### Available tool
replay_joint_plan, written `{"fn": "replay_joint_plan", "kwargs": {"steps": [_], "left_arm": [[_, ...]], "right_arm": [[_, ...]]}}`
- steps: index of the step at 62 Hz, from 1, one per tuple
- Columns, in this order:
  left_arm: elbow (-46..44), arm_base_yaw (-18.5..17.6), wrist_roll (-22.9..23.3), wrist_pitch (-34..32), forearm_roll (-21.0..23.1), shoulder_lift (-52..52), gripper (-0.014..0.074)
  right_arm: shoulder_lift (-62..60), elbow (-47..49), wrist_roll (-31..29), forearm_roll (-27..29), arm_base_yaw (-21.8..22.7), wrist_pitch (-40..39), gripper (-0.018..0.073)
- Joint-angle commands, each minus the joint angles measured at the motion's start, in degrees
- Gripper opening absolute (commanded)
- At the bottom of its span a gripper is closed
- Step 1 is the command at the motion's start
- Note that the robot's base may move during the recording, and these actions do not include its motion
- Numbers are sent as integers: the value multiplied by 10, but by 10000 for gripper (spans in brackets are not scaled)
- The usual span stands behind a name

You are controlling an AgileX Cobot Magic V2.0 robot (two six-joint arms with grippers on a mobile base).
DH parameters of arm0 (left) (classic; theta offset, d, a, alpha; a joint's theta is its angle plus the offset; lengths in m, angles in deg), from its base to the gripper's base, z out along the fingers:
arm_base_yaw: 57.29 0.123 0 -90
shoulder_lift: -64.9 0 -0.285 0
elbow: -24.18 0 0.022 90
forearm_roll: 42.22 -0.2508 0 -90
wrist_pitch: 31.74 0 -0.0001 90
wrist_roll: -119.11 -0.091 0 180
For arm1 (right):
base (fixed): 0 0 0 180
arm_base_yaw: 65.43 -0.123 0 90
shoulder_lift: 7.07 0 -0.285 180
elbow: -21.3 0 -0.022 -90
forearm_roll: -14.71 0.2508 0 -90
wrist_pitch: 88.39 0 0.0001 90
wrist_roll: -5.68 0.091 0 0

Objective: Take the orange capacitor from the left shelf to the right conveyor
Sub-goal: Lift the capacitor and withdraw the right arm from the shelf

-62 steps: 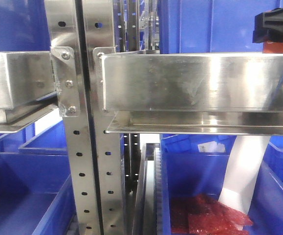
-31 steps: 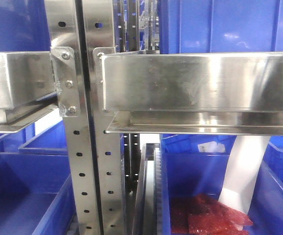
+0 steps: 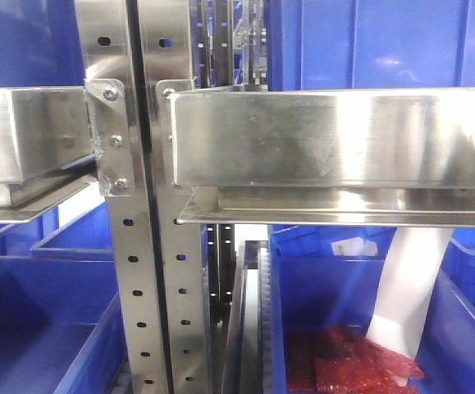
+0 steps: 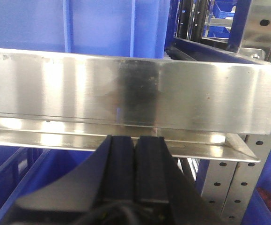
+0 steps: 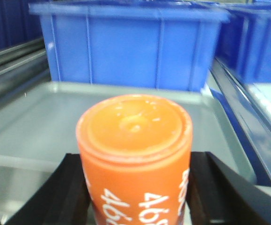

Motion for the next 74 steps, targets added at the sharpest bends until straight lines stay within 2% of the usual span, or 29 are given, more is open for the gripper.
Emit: {"fn": "replay_joint_plan", "kwargs": {"steps": [1, 18, 74], "left_arm": [[-3, -1, 1, -46, 2, -7, -127], [-3, -1, 1, -46, 2, -7, -127], [-3, -1, 1, -46, 2, -7, -127]], "right_arm": [[-45, 14, -2, -5, 0, -2, 123], [-132, 14, -2, -5, 0, 19, 123], [-132, 14, -2, -5, 0, 21, 123]]}}
